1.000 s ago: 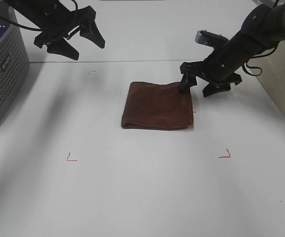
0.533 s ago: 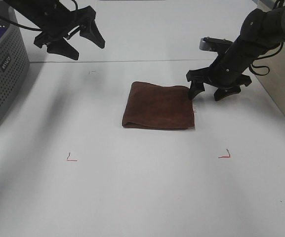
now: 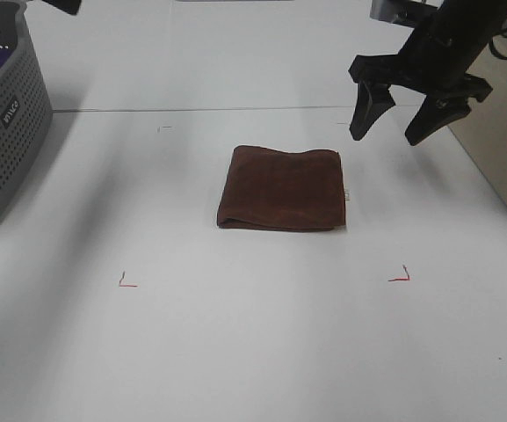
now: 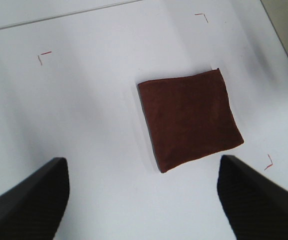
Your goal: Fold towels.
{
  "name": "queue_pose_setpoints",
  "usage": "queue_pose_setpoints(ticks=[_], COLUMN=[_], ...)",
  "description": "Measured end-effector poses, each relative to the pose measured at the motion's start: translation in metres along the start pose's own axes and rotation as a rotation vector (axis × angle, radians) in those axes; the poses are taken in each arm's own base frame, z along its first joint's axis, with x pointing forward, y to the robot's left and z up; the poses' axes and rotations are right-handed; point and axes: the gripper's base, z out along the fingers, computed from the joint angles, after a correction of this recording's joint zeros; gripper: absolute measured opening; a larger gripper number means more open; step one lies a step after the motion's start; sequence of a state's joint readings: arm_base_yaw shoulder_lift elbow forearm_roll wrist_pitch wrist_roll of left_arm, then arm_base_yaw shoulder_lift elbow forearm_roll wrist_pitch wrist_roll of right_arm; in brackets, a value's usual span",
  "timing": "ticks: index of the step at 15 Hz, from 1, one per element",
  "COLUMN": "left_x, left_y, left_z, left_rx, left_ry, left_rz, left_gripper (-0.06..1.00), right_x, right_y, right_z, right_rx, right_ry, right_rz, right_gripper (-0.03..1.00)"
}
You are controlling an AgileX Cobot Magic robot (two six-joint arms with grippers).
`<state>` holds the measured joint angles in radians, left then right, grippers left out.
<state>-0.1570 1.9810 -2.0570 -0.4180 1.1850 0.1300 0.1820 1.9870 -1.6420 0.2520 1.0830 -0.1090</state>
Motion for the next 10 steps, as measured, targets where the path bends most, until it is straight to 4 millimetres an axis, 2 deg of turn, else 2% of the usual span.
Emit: queue_pose_setpoints(ticks=[3,5,8,10], left_x=[0.010,0.038,0.109,0.167], left_y=[-0.014,-0.020,-0.036,-0.039], left_z=[-0.072,-0.120,-0.178,-0.191], left_rx=[-0.164,-0.286,-0.338,-0.341], left_ry=[-0.090,-0.131,-0.164,-0.136], left_rz=[0.028,0.031,0.027,0.019], left_gripper=[0.75,0.75,0.75,0.75], right_x=[0.032,0.058,0.107,0.149], right_y=[0.032,0.047,0.059,0.055], right_z=[-0.039,-0.065,-0.095,-0.109], right_rx=[0.143,0.193,0.187,0.186], right_ry=[0.028,0.000,-0.046,-0.067], right_rz=[-0.056,-0.066,-0.090,-0.095], right_gripper=[0.76,0.76,0.76,0.76])
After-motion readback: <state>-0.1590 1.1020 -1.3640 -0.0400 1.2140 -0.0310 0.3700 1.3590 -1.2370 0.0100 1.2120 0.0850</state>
